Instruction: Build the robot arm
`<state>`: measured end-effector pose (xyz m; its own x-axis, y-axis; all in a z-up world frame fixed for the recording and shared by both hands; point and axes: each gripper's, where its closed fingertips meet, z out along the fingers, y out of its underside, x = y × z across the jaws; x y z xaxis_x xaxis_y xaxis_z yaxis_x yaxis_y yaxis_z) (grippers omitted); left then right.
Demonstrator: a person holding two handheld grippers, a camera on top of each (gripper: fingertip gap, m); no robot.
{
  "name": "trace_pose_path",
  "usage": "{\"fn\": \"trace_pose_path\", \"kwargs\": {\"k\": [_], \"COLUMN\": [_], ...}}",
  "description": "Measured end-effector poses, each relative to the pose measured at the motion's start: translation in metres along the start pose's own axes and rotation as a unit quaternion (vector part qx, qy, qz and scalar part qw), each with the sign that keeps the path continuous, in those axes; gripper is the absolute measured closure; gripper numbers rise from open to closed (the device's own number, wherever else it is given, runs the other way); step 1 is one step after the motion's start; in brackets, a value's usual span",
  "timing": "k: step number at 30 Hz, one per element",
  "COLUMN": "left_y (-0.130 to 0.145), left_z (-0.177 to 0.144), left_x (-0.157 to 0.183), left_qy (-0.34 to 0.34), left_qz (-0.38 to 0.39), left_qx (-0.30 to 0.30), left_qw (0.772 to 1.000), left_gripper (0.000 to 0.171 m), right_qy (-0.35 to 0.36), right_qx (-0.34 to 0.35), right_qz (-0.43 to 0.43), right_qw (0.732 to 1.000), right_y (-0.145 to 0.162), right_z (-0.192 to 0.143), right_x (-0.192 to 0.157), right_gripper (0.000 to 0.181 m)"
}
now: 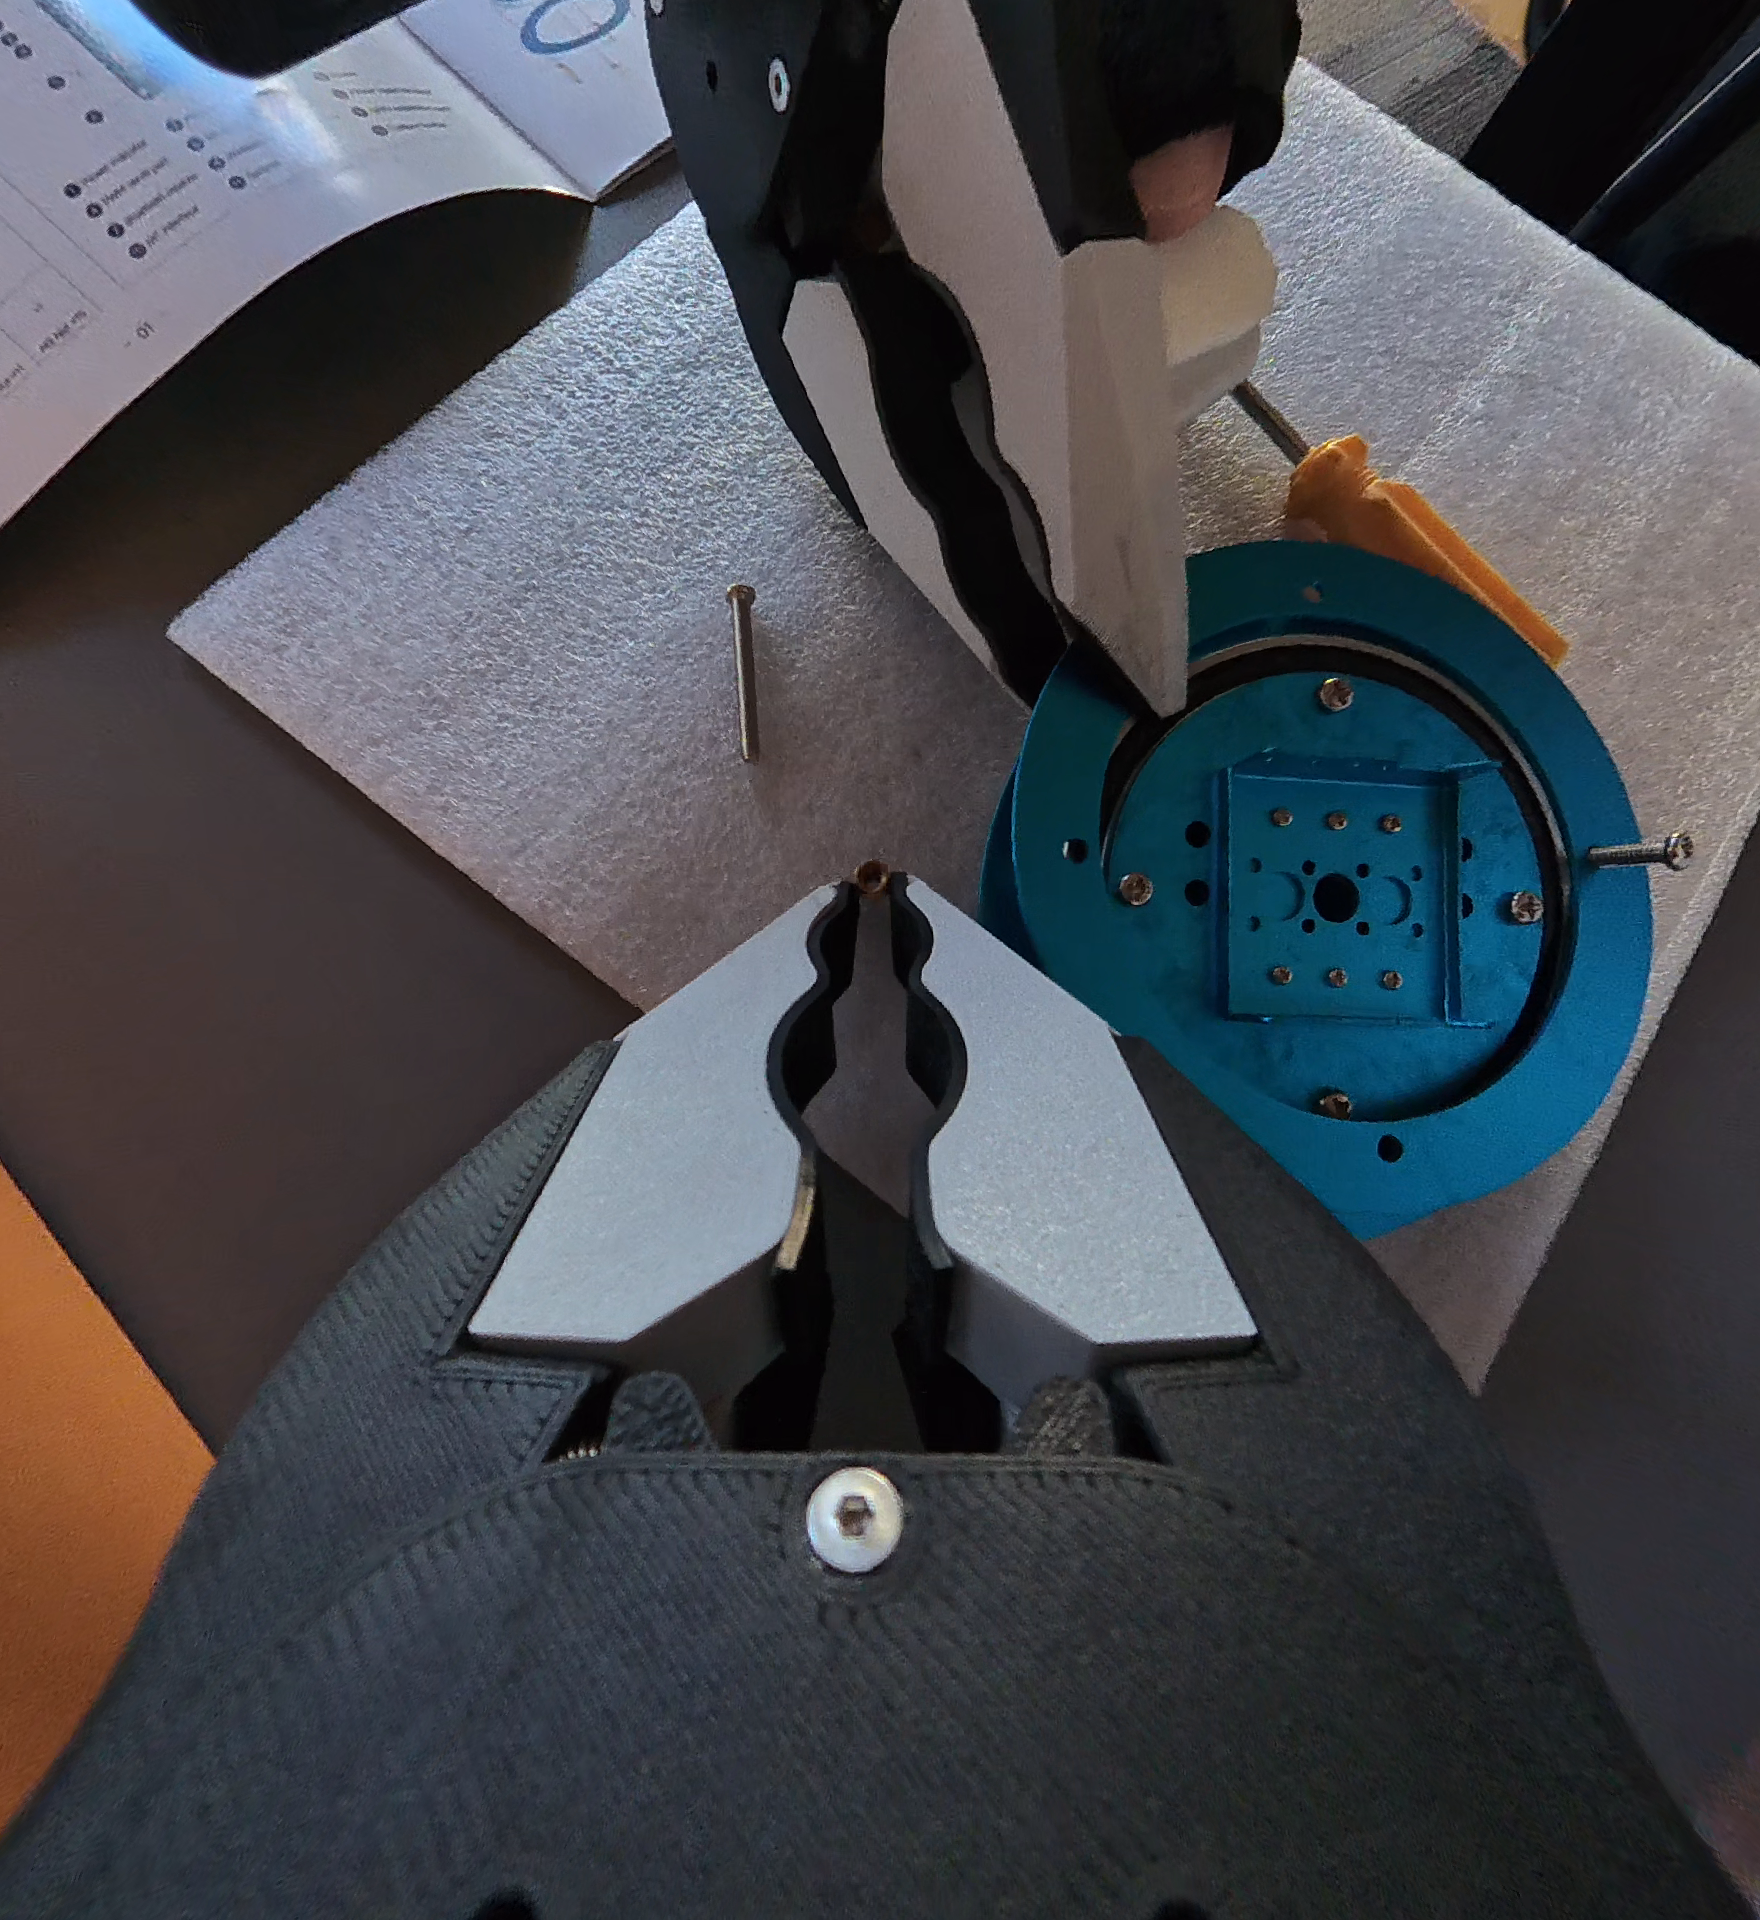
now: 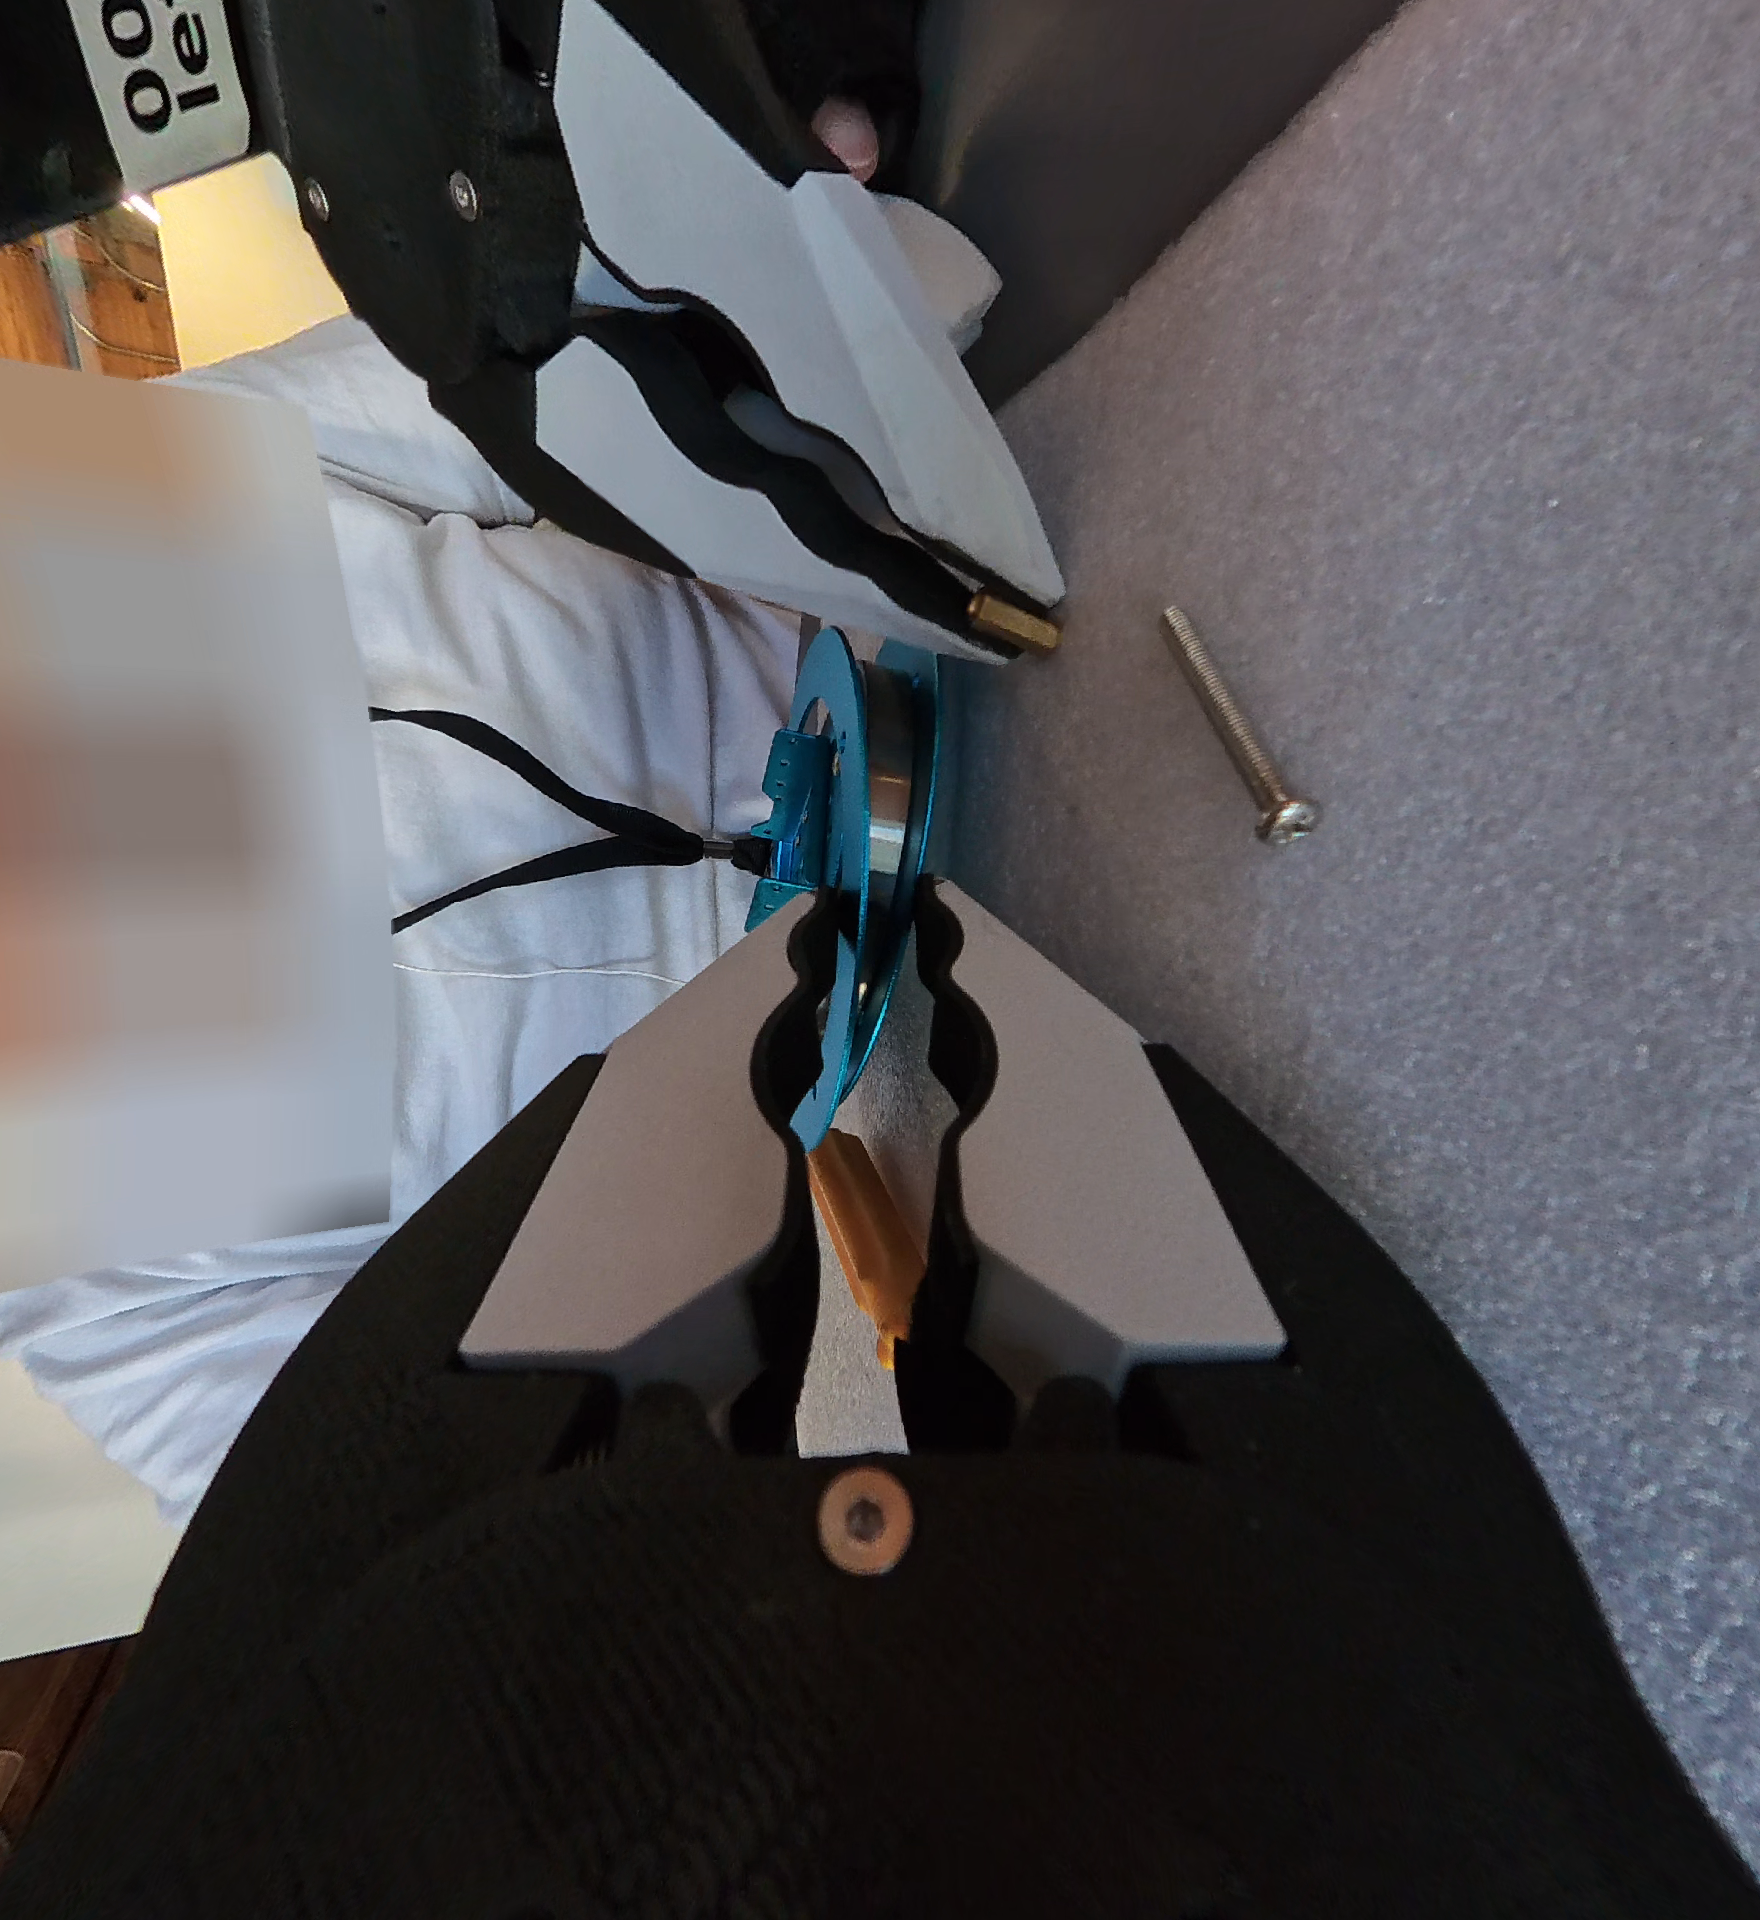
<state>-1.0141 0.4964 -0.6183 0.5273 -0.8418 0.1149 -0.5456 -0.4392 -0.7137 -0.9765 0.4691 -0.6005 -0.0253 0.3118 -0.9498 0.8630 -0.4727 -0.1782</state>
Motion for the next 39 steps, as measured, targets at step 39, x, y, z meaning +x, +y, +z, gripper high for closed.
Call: {"fn": "trace_pose_path", "kwargs": {"k": [39], "left_y": [0.026], "left_z": [-0.031], "left_x": [0.024], "left_qy": [0.095], "left_qz": [-0.214], "left_qx": [-0.001], "left_qw": [0.972], "left_gripper": [0.160], "right_qy": [0.024], "right_qx": [0.014], "right_qz": [-0.118], "right_qw": [0.993], "right_y": [-0.002], "right_z": [-0.003], "right_x": [-0.008], "right_gripper": [0.168]}}
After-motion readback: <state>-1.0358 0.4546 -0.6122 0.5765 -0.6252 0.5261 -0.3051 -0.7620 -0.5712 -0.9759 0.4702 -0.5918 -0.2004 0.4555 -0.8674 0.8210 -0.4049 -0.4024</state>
